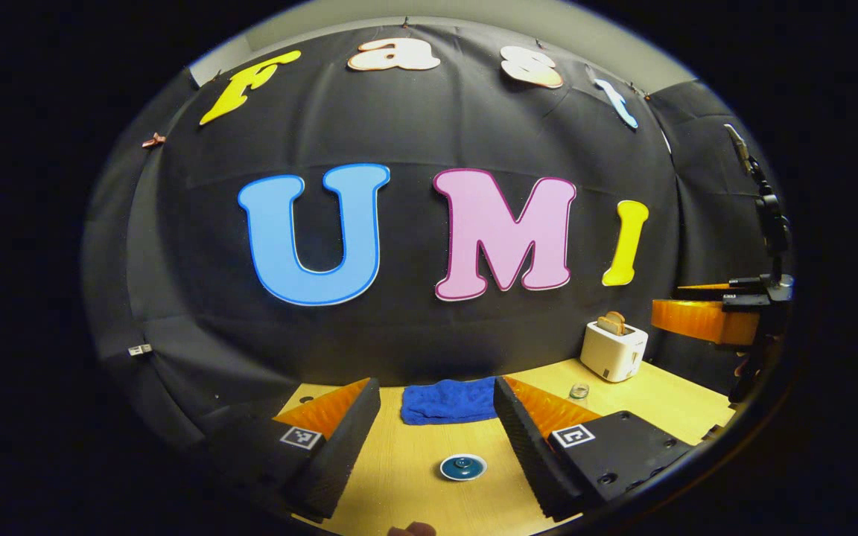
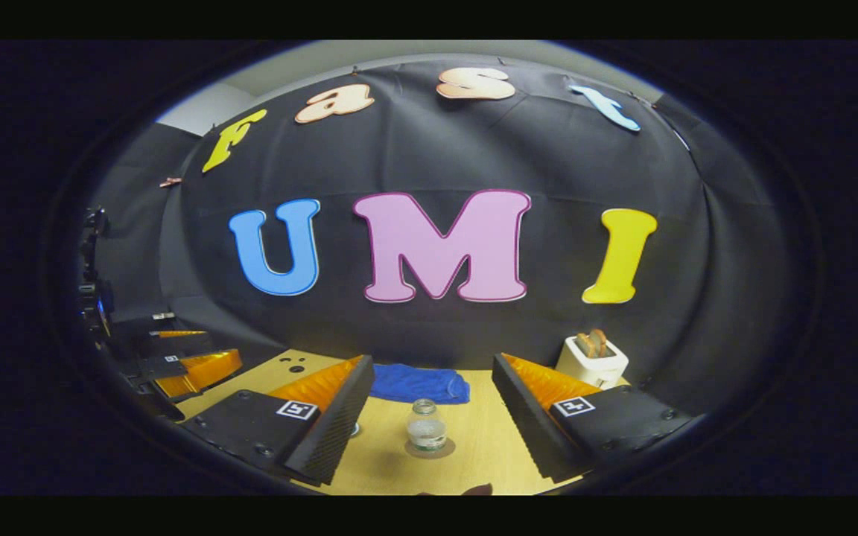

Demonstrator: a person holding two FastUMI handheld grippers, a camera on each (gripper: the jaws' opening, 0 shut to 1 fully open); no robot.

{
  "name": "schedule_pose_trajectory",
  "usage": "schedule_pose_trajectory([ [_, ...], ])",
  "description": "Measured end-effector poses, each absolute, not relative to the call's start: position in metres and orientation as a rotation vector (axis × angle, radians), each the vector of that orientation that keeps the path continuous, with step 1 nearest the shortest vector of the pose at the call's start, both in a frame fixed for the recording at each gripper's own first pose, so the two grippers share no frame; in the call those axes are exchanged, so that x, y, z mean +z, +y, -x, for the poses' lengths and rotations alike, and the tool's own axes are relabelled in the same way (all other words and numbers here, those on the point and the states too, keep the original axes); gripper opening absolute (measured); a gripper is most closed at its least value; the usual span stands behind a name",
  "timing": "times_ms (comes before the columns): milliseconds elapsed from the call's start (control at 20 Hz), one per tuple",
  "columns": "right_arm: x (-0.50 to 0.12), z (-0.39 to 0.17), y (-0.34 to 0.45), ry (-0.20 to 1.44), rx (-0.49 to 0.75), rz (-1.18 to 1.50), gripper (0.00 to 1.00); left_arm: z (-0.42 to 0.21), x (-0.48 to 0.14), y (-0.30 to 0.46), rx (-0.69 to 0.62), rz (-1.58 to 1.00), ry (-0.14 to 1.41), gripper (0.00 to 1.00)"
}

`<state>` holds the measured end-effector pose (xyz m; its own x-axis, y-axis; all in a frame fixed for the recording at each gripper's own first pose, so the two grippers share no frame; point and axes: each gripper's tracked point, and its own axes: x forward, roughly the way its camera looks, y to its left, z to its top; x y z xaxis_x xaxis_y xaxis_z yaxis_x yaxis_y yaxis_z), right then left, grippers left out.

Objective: Open the teacup lid with one hand, grasp the water bottle and pour water into the teacup with the other hand; after pouring, place the water bottle on the coaster and then close the teacup lid.

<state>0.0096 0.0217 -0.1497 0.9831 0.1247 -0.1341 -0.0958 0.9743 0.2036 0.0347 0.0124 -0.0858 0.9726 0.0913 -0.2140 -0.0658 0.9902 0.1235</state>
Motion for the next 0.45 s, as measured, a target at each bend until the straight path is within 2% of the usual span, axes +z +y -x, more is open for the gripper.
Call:
schedule_pose_trajectory([
  [450,-0.129,0.006,0.016,0.124,0.129,-0.220,0.98,-0.024,-0.058,-0.016,0.050,-0.119,0.180,0.96],
])
